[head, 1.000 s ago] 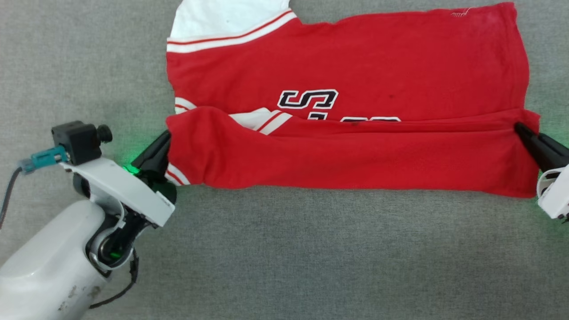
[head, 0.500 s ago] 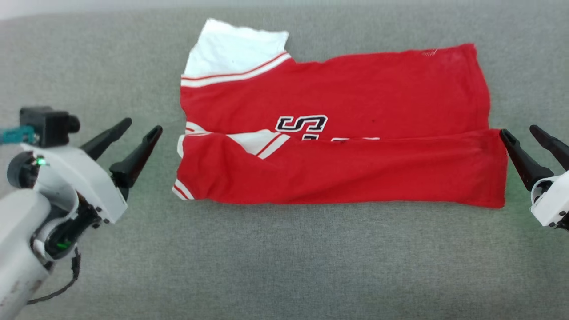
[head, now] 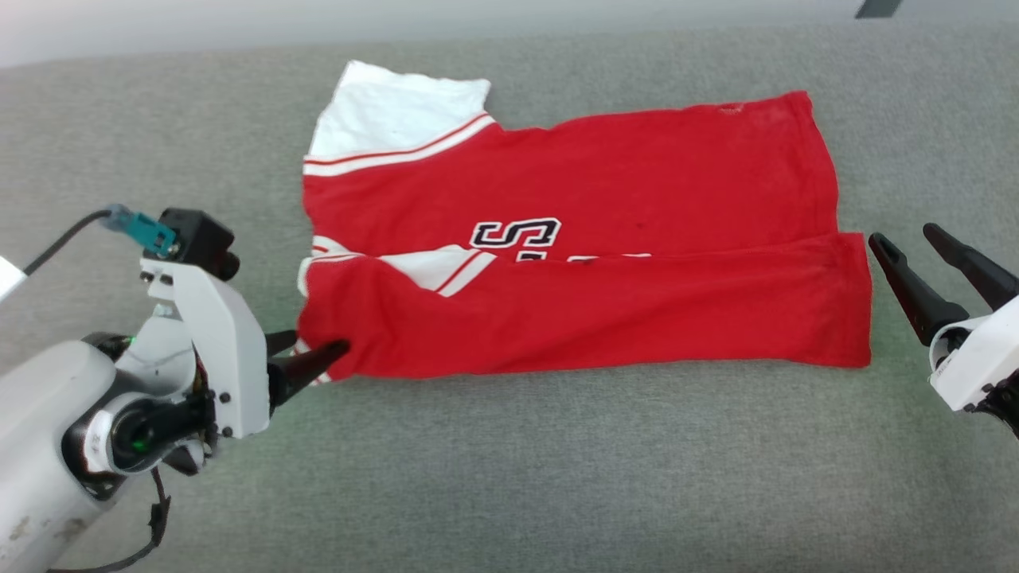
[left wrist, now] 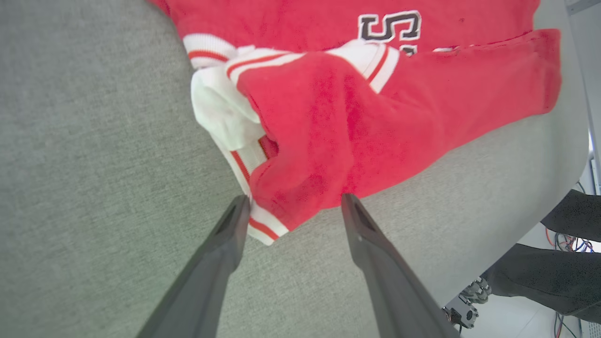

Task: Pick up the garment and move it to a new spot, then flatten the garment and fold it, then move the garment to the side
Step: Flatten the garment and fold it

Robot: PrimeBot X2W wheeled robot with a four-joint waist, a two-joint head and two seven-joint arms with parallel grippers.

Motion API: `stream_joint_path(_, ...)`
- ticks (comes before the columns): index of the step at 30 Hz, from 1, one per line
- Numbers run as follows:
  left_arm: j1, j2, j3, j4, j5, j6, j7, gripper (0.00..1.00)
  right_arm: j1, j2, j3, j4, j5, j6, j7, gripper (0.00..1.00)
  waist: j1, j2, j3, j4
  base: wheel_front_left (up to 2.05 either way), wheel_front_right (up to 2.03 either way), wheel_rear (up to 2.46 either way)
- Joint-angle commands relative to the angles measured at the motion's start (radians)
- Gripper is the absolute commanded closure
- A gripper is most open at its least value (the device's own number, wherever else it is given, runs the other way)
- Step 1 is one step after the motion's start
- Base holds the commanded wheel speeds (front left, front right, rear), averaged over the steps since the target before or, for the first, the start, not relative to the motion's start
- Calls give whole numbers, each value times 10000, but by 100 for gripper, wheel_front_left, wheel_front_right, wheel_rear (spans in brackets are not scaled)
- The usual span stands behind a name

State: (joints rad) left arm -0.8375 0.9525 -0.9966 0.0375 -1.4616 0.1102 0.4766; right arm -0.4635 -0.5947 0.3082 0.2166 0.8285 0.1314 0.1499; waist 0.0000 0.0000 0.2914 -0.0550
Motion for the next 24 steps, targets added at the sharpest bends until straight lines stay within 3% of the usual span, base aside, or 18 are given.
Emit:
stream_joint_path(1,-60,-78,-61,211,-44,116,68,0,-103,18,15,-46,27,-16,5,0,0,0,252,-251,0,0,0)
stream_joint_path(4,-130,-262,-122,1000,-48,172,228,0,-234,12,23,-113,26,-16,-6,0,0,0,488,-482,0,0,0)
stream_joint_path(14,288,-984,-413,2988,-752,-576,976,0,-342,-95,60,-243,-6,-16,67,0,0,0,893,-852,0,0,0)
stream_joint_path(15,283,-1044,-421,3042,-786,-631,1028,7,-348,-129,94,-279,-19,-16,102,0,0,0,917,-846,0,0,0)
stream_joint_path(16,269,-1085,-448,3071,-773,-735,1070,51,-365,-165,144,-320,-34,-16,181,0,0,0,938,-838,0,0,0)
stream_joint_path(18,257,-1213,-418,3065,-891,-919,1133,100,-407,-293,307,-417,-71,-16,413,0,0,0,973,-792,0,0,0)
stream_joint_path(24,112,-1289,-329,2947,-828,-1189,1044,100,-672,-1057,1361,-796,-206,-14,2231,0,0,0,1082,-609,0,0,0)
